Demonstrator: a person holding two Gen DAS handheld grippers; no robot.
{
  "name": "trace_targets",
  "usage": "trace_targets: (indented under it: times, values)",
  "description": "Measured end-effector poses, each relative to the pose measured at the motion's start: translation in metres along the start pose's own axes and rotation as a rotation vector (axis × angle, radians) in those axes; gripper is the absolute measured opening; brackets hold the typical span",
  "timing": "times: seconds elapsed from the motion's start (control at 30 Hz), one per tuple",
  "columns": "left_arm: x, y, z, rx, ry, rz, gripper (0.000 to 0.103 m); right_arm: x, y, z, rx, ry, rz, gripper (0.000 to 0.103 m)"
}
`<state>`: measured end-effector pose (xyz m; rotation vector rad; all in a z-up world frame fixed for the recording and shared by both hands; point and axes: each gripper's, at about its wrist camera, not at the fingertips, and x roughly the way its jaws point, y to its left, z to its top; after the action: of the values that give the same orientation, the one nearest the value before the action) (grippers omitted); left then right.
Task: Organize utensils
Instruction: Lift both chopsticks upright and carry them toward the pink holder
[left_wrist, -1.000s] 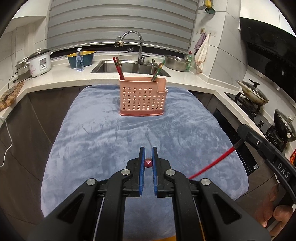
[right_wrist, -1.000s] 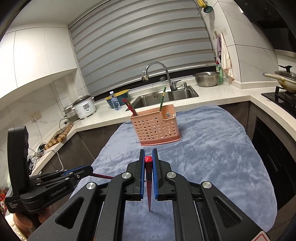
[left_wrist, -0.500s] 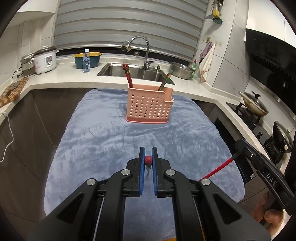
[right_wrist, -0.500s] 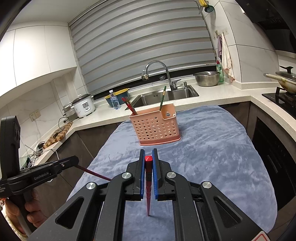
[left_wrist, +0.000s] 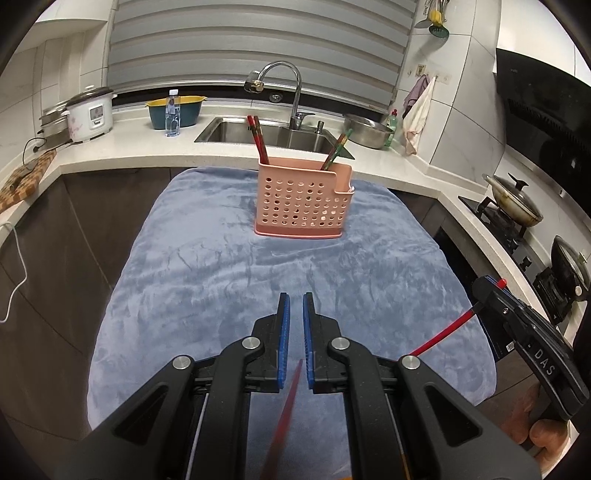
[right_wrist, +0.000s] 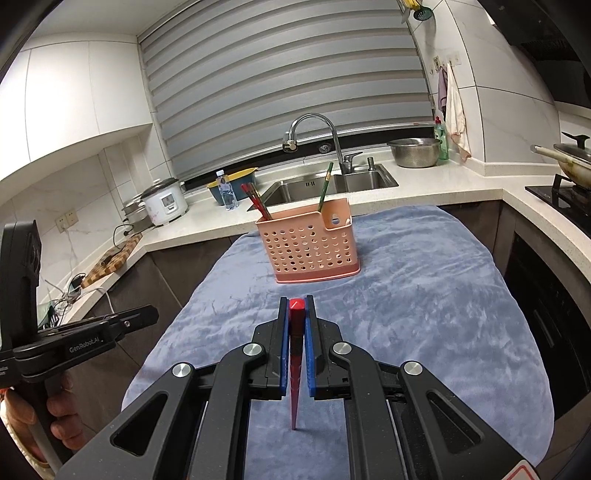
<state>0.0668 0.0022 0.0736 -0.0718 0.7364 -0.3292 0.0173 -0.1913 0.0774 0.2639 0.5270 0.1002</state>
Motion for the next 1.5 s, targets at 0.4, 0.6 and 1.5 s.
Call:
trace_targets:
  times: [0.4, 0.6, 1.5]
  values:
    - [0.015, 0.033, -0.025, -0.011, 0.081, 0.054, 0.017, -0.004, 0.001, 0.006, -0.012, -0.019, -0.002, 0.007]
    - [0.027, 0.059, -0.086, -0.038, 0.214, 0.087, 0.042, -0.001, -0.006, 0.001, 0.011, -0.005, -0.018, 0.007]
    - [0.021, 0.063, -0.194, 0.082, 0.467, -0.079, 0.01, -0.007, 0.01, -0.001, -0.022, -0.001, -0.034, 0.007]
